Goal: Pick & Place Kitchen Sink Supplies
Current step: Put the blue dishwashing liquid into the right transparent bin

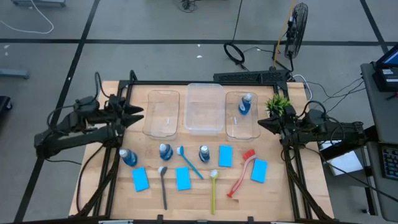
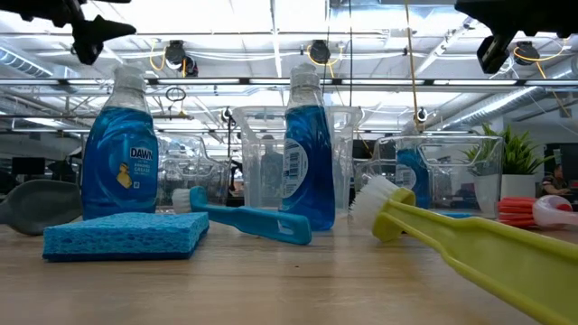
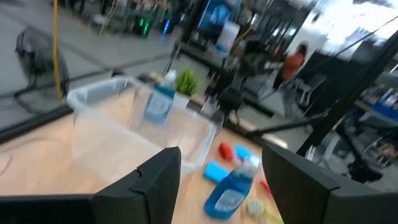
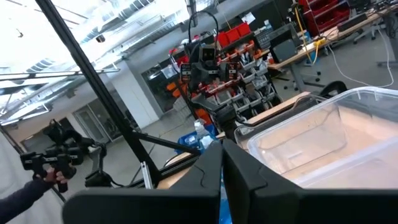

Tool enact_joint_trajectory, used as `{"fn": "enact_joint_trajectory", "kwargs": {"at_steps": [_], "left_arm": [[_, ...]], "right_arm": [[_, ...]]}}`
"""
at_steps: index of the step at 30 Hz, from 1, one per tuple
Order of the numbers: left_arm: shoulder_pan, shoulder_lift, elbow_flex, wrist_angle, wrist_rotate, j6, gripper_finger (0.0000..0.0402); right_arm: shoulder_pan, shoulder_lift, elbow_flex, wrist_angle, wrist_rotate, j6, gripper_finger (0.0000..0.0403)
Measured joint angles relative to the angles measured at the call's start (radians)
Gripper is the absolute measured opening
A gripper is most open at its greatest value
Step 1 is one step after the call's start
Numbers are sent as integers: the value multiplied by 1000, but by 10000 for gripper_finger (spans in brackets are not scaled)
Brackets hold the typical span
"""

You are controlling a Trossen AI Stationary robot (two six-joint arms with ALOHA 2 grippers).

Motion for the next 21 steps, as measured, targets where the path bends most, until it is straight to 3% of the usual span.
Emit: {"fn": "enact_joint_trajectory", "kwargs": {"at_steps": [12, 21], "left_arm": [[-16, 290, 237, -334, 56, -46, 227], [-106, 377, 389, -615, 97, -207, 227]], "right_arm": [[0, 0, -78, 7, 1, 81, 1], [0, 0, -190, 210, 1, 88, 1]]}}
